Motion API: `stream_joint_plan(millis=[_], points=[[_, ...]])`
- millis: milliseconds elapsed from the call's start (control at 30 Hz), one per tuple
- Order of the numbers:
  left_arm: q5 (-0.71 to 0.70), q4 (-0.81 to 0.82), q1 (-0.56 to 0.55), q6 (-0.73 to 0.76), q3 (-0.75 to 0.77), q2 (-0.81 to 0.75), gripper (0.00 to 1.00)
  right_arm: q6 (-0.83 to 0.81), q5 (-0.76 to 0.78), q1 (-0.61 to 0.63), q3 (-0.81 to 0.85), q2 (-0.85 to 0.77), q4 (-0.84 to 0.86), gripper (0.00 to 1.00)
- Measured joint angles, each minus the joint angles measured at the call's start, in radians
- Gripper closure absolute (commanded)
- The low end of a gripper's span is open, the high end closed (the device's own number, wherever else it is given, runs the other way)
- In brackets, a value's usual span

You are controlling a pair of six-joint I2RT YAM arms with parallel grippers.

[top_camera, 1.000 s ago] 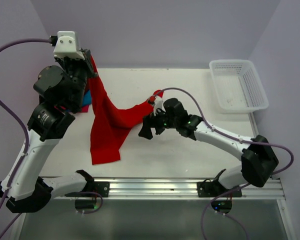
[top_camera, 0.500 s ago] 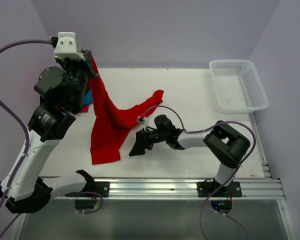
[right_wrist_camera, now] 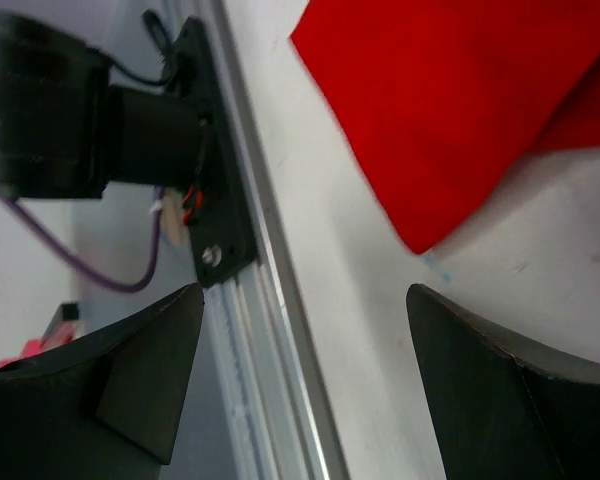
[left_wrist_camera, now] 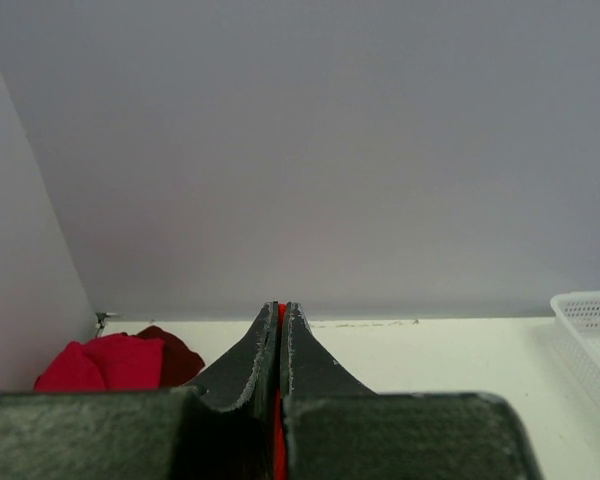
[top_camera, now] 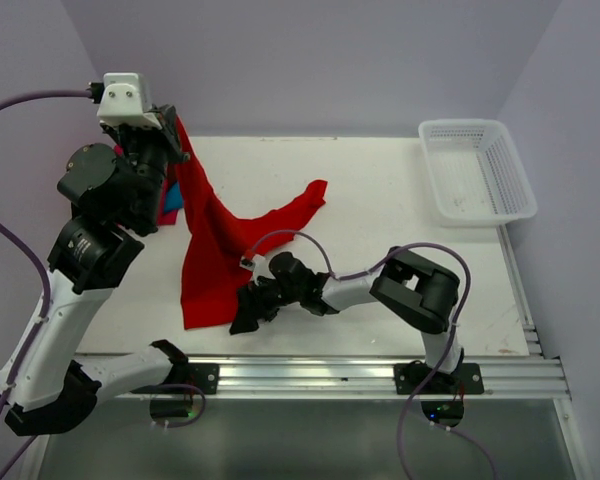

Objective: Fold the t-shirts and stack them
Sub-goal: Flatten the tshirt out

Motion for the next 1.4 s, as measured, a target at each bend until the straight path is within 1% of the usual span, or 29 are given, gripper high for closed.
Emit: stream_joint_plan(millis=[267, 400, 533, 667, 767, 867, 1000, 1033, 1133, 1400], points=[[-0.001, 0.0, 0.0, -0.006, -0.018, -0.03, 1.0, -0.046, 0.268, 0.003, 0.112, 0.014, -0.175, 0.16], [-0.004, 0.0, 0.0, -0.006, -0.022, -0.043, 1.0, -0.056, 0.336, 0.003, 0.143, 0.019, -0.22, 0.18], [-0.005, 0.0, 0.0, -0.005, -0.022, -0.048, 1.0, -0.045, 0.345, 0.005, 0.146, 0.031, -0.207, 0.24], [-0.006, 0.0, 0.0, -0.005, -0.022, -0.047, 1.0, -0.006, 0.349, 0.026, 0.146, 0.06, -0.138, 0.28], [-0.007, 0.0, 0.0, -0.005, -0.022, -0.047, 1.0, 0.03, 0.358, 0.074, 0.146, 0.082, -0.089, 0.33], [-0.01, 0.002, 0.0, -0.005, -0.027, -0.048, 1.0, 0.062, 0.364, 0.128, 0.138, 0.098, -0.045, 0.4], [-0.015, 0.001, 0.0, -0.005, -0.038, -0.05, 1.0, 0.093, 0.369, 0.171, 0.116, 0.101, -0.011, 0.44], [-0.015, 0.001, 0.0, -0.005, -0.039, -0.05, 1.0, 0.095, 0.374, 0.174, 0.113, 0.1, -0.01, 0.48], [-0.017, 0.002, 0.0, -0.005, -0.039, -0.051, 1.0, 0.096, 0.399, 0.175, 0.105, 0.092, -0.026, 0.54], [-0.021, 0.001, 0.0, -0.005, -0.039, -0.056, 1.0, 0.089, 0.46, 0.176, 0.096, 0.058, -0.091, 0.5]])
